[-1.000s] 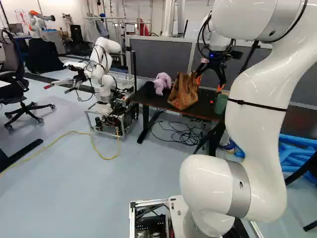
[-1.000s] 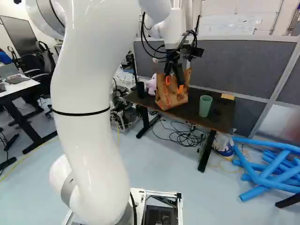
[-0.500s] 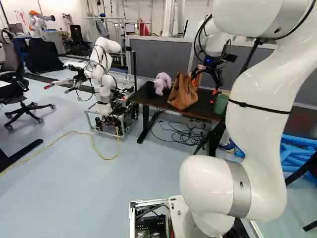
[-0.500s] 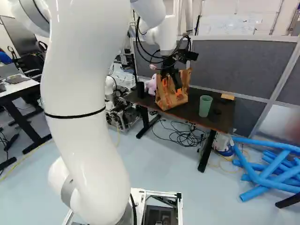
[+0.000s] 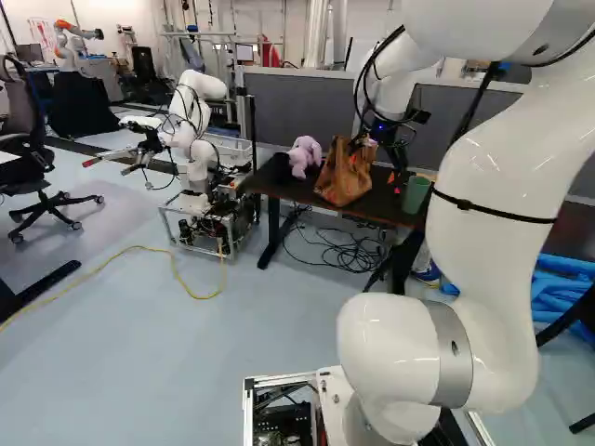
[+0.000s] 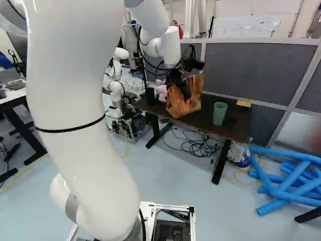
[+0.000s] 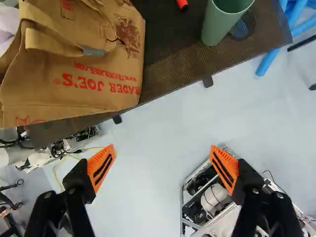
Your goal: Pick up the bag on the ground and place it on the table
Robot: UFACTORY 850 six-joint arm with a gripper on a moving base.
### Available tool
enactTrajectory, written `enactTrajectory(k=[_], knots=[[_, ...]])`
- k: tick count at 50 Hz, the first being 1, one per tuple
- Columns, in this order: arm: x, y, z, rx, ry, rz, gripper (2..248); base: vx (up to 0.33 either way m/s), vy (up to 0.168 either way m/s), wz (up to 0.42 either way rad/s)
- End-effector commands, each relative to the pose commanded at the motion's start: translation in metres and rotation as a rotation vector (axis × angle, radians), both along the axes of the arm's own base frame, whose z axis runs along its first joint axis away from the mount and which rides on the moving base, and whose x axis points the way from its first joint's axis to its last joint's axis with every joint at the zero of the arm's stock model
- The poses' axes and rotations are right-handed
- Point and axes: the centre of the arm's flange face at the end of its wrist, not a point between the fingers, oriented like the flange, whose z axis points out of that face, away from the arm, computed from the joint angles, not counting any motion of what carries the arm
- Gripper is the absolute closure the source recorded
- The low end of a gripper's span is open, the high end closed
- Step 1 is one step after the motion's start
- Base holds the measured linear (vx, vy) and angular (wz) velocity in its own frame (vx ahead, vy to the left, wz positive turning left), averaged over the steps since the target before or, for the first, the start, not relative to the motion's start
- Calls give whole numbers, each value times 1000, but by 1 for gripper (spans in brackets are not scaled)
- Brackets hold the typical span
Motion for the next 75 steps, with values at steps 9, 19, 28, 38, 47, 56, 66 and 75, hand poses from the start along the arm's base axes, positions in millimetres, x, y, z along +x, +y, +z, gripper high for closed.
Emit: enactTrajectory(k=[9, 19, 28, 38, 47, 56, 66, 75], knots=[[-9, 15, -15, -29, -60, 62, 3, 0, 0, 0], [-23, 32, -33, -65, -133, 135, 3, 0, 0, 0], [-37, 47, -49, -100, -200, 200, 3, 0, 0, 0], [-55, 64, -67, -143, -276, 271, 3, 0, 0, 0], [-73, 79, -83, -183, -344, 332, 3, 0, 0, 0], [-92, 92, -98, -223, -410, 389, 3, 0, 0, 0], [-114, 105, -113, -268, -480, 446, 3, 0, 0, 0], [-133, 115, -125, -305, -535, 490, 3, 0, 0, 0]])
